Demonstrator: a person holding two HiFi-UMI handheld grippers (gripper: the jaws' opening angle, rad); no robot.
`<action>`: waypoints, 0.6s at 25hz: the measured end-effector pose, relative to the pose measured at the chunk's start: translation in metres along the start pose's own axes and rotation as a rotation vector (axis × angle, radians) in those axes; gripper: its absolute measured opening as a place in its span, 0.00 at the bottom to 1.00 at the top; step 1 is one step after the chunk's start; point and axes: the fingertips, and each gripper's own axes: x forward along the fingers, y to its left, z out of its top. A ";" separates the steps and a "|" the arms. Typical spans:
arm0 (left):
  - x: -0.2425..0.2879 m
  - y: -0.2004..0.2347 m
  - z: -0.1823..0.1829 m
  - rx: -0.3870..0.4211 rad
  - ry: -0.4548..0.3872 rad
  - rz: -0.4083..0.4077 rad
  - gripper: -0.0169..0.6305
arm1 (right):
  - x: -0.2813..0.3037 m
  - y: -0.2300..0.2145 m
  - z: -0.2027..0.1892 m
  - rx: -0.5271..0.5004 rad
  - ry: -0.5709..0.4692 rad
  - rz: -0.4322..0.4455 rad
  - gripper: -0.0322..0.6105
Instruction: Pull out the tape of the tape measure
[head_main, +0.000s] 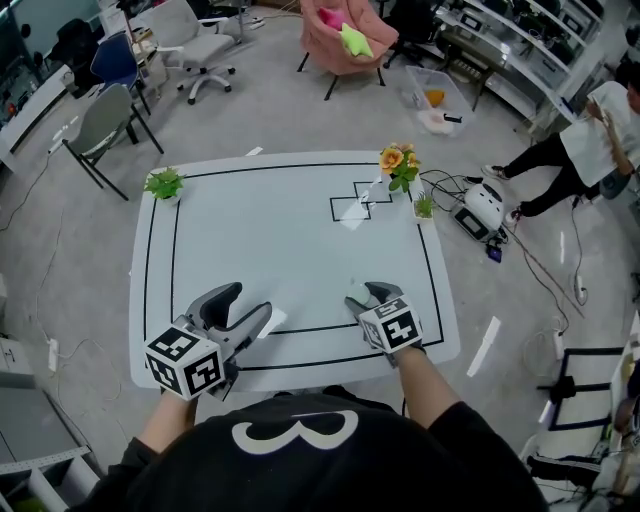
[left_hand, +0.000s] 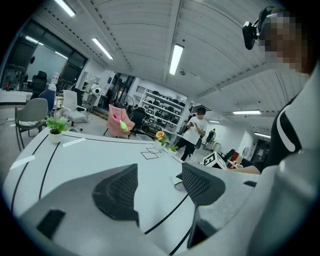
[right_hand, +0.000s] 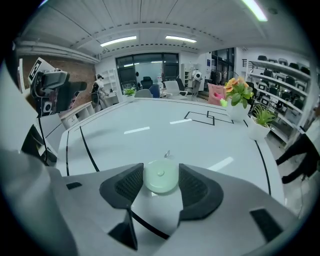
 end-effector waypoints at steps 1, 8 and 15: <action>-0.001 0.002 0.001 0.002 0.000 0.002 0.43 | -0.001 0.000 0.000 0.014 -0.002 -0.001 0.40; -0.006 0.015 0.001 -0.006 0.019 -0.034 0.43 | -0.010 0.002 0.011 0.101 -0.035 0.009 0.40; -0.002 0.019 0.000 -0.009 0.036 -0.075 0.43 | -0.040 0.013 0.048 0.125 -0.155 0.046 0.40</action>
